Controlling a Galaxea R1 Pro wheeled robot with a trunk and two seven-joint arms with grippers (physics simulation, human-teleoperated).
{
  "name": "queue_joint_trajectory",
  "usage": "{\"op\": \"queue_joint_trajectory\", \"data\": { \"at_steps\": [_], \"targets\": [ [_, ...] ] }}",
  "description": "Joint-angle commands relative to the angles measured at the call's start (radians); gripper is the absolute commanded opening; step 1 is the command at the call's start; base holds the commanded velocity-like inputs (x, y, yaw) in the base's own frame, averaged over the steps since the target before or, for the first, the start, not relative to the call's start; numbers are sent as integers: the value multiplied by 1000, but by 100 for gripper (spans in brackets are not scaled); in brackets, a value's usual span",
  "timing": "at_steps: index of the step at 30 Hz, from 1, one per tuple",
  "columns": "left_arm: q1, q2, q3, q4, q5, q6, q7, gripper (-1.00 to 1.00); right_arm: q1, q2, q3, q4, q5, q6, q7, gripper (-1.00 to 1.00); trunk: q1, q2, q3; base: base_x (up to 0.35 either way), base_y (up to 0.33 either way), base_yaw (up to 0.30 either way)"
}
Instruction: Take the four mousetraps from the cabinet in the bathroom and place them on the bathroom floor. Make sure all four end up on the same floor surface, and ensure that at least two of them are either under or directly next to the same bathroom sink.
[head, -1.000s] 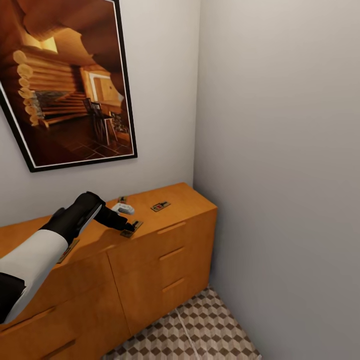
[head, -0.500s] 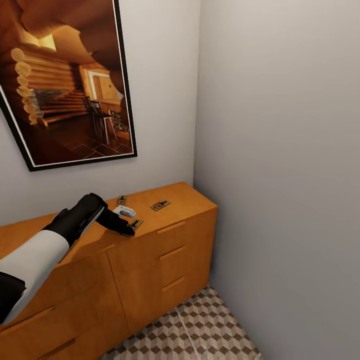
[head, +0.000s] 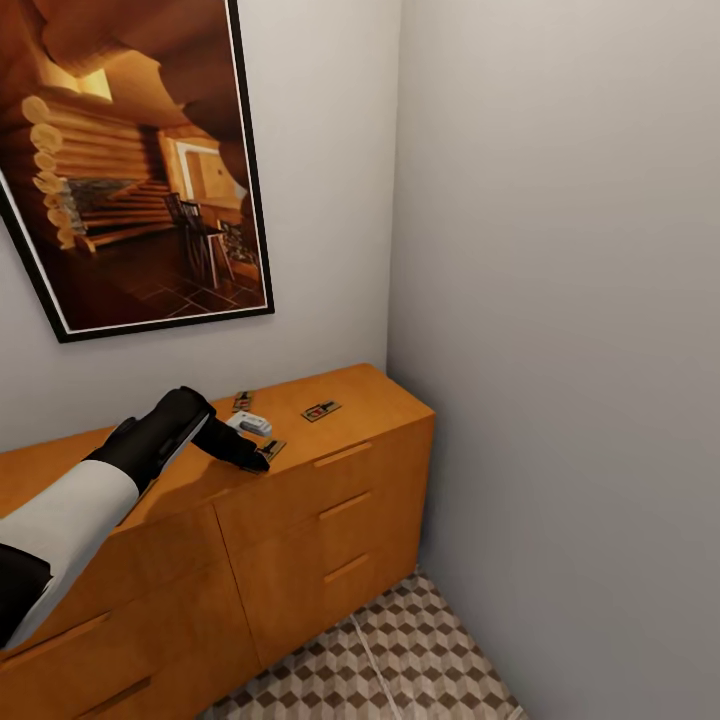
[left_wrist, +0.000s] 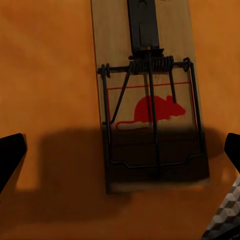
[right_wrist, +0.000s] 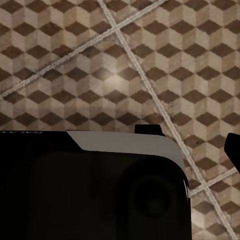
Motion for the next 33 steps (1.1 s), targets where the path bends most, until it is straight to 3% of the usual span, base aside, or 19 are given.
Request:
{"op": "queue_joint_trajectory", "data": {
  "at_steps": [1, 31, 32, 33],
  "targets": [
    [-1, 1, -4, -1, 0, 3, -3, 100, -1, 0, 0, 1, 0, -3, 0, 100, 0, -1, -1, 0, 0, 0],
    [-1, 2, -7, -1, -2, 2, -1, 100, -1, 0, 0, 1, 0, -3, 0, 100, 0, -1, -1, 0, 0, 0],
    [-1, 2, -7, -1, -2, 2, -1, -100, -1, 0, 0, 1, 0, -3, 0, 100, 0, -1, -1, 0, 0, 0],
    [-1, 2, -7, -1, -2, 2, -1, -100, -1, 0, 0, 1, -1, -3, 0, 100, 0, -1, -1, 0, 0, 0]
  ]
}}
